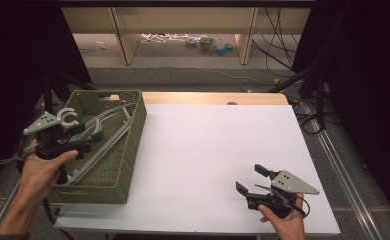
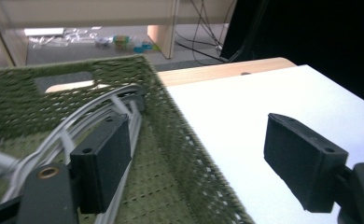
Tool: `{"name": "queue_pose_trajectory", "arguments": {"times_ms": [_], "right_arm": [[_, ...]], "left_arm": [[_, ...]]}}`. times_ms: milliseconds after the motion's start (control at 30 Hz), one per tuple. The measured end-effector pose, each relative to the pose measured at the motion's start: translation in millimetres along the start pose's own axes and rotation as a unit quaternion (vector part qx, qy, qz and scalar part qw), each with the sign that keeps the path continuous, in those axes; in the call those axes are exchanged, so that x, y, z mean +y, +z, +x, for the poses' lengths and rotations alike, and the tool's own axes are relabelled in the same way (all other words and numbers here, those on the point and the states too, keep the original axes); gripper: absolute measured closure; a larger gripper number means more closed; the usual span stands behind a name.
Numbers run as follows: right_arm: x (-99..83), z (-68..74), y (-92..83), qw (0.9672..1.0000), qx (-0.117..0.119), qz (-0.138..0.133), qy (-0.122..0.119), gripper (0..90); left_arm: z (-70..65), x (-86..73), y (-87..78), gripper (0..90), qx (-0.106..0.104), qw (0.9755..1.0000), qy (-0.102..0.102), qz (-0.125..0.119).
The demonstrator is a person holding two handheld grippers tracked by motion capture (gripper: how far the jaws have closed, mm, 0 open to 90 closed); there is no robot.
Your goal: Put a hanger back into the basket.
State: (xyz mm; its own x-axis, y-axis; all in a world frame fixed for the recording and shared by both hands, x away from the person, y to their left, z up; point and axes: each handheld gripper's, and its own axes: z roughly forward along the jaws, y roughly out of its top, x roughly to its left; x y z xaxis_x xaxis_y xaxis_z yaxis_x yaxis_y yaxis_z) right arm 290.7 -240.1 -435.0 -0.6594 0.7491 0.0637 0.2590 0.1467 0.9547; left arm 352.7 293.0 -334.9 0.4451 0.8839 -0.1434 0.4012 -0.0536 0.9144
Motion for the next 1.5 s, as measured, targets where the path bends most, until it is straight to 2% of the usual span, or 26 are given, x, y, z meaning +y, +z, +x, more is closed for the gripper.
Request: {"name": "queue_pose_trajectory", "arguments": {"times_ms": [67, 133, 167, 200, 233, 333, 433, 633, 767, 833, 900, 967, 1033, 1200, 1267, 1367, 1500], "right_arm": [[-0.4, -0.2, 0.8, 1.0, 0.006, -0.003, 0.004, 16.0], [-0.9, -0.7, 1.6, 0.9999, 0.007, -0.008, 0.005, 16.0], [0.0, -1.1, -0.7, 1.0, 0.003, 0.003, 0.006, 16.0], [-0.4, -1.7, -0.3, 1.0, 0.002, 0.002, 0.003, 16.0], [-0.9, -1.5, 0.9, 0.9999, 0.008, -0.002, 0.007, 16.0], [-0.1, -1.1, -0.8, 1.0, 0.004, 0.003, 0.006, 16.0], [-0.1, -1.6, 0.2, 1.0, 0.001, -0.005, -0.001, 16.0], [0.4, -0.8, -0.2, 1.0, 0.004, -0.001, -0.002, 16.0], [0.6, -0.6, -0.7, 0.9999, 0.01, -0.007, -0.001, 16.0], [0.5, 0.0, -0.4, 0.9999, 0.01, -0.009, -0.001, 16.0], [1.1, 0.5, -1.3, 1.0, 0.006, -0.002, -0.006, 16.0], [1.0, 1.6, 0.0, 0.9999, 0.004, -0.007, -0.006, 16.0], [0.8, 1.6, 0.5, 0.9999, 0.005, -0.007, -0.008, 16.0], [0.8, 1.7, -0.1, 0.9999, 0.003, -0.006, -0.007, 16.0], [0.7, 1.8, 0.0, 0.9999, 0.007, -0.007, -0.006, 16.0], [0.6, 2.3, 0.2, 0.9999, 0.007, -0.007, -0.007, 16.0], [0.9, 2.3, -0.3, 0.9999, 0.007, -0.008, -0.007, 15.9]], "left_arm": [[-5.7, -3.1, 1.5, 18.4, -0.004, 1.0, 0.002, -0.005], [-11.5, -6.7, 3.1, 19.5, -0.008, 0.9999, 0.009, -0.007], [-14.7, -8.5, 3.6, 19.4, -0.01, 0.9998, 0.011, -0.011], [-17.9, -10.1, 4.3, 19.4, -0.014, 0.9997, 0.011, -0.015], [-20.2, -11.4, 4.7, 19.2, -0.016, 0.9997, 0.011, -0.018], [-31.4, -17.4, 6.8, 18.9, -0.028, 0.9991, 0.011, -0.03], [-42.1, -22.3, 9.8, 19.0, -0.038, 0.9985, 0.013, -0.037], [-63.1, -34.7, 22.1, 18.9, -0.053, 0.9977, 0.03, -0.03], [-75.2, -44.4, 27.3, 18.9, -0.064, 0.997, 0.032, -0.029], [-81.4, -49.3, 29.6, 18.9, -0.063, 0.9964, 0.048, -0.03], [-85.7, -52.7, 30.9, 18.9, -0.069, 0.9961, 0.047, -0.029], [-90.5, -55.8, 31.1, 18.9, -0.076, 0.9956, 0.047, -0.029], [-95.0, -59.2, 30.9, 19.0, -0.078, 0.9953, 0.046, -0.031], [-107.1, -70.9, 32.9, 19.0, -0.077, 0.994, 0.07, -0.031], [-111.5, -74.5, 33.4, 19.0, -0.086, 0.9941, 0.061, -0.028], [-117.5, -79.8, 32.7, 19.6, -0.084, 0.9927, 0.079, -0.033], [-120.0, -87.8, 33.9, 19.8, -0.081, 0.9933, 0.071, -0.042]]}}
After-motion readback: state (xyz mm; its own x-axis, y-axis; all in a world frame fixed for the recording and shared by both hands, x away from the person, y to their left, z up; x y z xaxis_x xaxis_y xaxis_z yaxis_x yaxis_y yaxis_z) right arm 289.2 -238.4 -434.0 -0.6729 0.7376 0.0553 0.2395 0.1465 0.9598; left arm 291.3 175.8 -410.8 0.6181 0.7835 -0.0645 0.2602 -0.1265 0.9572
